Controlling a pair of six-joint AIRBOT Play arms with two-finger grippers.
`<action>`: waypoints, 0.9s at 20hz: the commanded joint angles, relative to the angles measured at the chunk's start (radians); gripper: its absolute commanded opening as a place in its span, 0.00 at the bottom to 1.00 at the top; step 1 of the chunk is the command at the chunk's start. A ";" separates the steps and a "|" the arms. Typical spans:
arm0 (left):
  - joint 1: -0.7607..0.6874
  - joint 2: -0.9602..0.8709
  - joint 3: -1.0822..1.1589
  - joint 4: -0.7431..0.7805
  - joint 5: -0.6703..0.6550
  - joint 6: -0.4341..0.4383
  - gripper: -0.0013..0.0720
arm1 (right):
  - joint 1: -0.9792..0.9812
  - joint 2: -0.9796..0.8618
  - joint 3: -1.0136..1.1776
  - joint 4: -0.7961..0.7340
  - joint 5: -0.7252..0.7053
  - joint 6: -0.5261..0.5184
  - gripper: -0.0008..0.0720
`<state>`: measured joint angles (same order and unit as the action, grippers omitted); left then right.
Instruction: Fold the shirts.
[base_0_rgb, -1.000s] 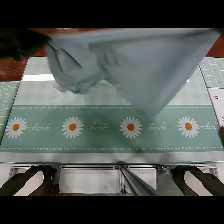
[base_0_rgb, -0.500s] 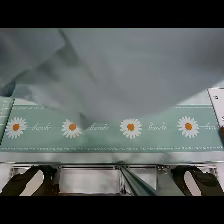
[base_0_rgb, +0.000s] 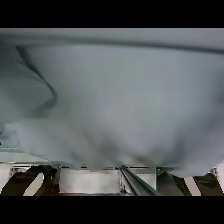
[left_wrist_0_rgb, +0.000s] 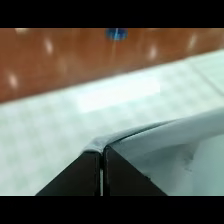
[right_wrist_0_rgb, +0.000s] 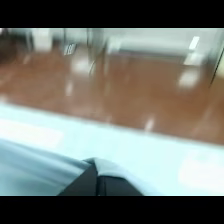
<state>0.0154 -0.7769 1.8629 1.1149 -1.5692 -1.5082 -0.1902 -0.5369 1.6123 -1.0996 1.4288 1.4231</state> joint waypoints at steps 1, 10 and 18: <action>-0.016 -0.048 -0.256 0.049 0.042 0.008 0.04 | 0.000 -0.038 -0.227 0.044 -0.011 -0.002 0.04; -0.016 -0.625 -0.393 -0.084 0.524 0.015 0.04 | 0.000 -0.701 -0.351 0.124 -0.349 -0.108 0.04; -0.013 -0.985 -0.149 -0.250 0.565 0.010 0.07 | 0.000 -1.205 -0.011 0.336 -0.374 0.045 0.40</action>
<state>0.0010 -1.6653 1.6627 0.9668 -1.0187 -1.4933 -0.1905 -1.5978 1.5188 -0.8875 1.0641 1.3914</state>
